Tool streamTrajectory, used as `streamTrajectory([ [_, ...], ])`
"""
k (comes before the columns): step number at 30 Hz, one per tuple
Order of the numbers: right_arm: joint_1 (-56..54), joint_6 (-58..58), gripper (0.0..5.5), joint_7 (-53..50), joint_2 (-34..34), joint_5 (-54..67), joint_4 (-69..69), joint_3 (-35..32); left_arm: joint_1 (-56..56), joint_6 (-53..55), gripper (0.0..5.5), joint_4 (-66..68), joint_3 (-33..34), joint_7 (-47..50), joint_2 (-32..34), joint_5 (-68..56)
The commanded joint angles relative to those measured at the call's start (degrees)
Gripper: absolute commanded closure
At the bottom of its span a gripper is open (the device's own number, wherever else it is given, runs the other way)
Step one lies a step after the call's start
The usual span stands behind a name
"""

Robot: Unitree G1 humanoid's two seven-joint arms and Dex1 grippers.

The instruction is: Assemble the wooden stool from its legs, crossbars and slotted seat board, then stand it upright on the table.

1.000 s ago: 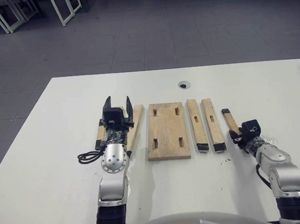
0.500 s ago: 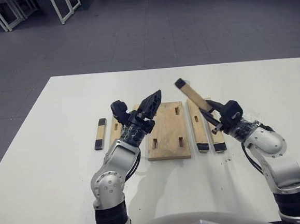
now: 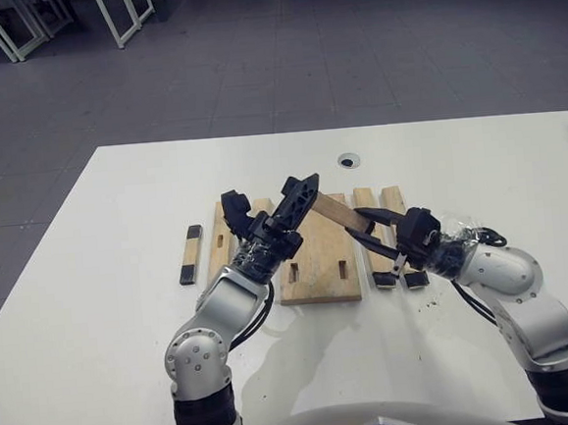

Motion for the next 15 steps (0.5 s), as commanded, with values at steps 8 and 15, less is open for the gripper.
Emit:
streamTrajectory([
  [8, 0.3, -0.2, 4.19, 0.4, -0.8, 0.0, -1.0, 1.1, -0.1, -1.8, 4.76, 2.1, -1.5, -0.7, 3.4, 5.7],
  [15, 0.6, 0.1, 3.82, 0.5, -1.6, -0.4, -0.9, 1.4, 0.3, -3.2, 5.02, 3.1, -0.9, -1.1, 3.2, 6.4],
])
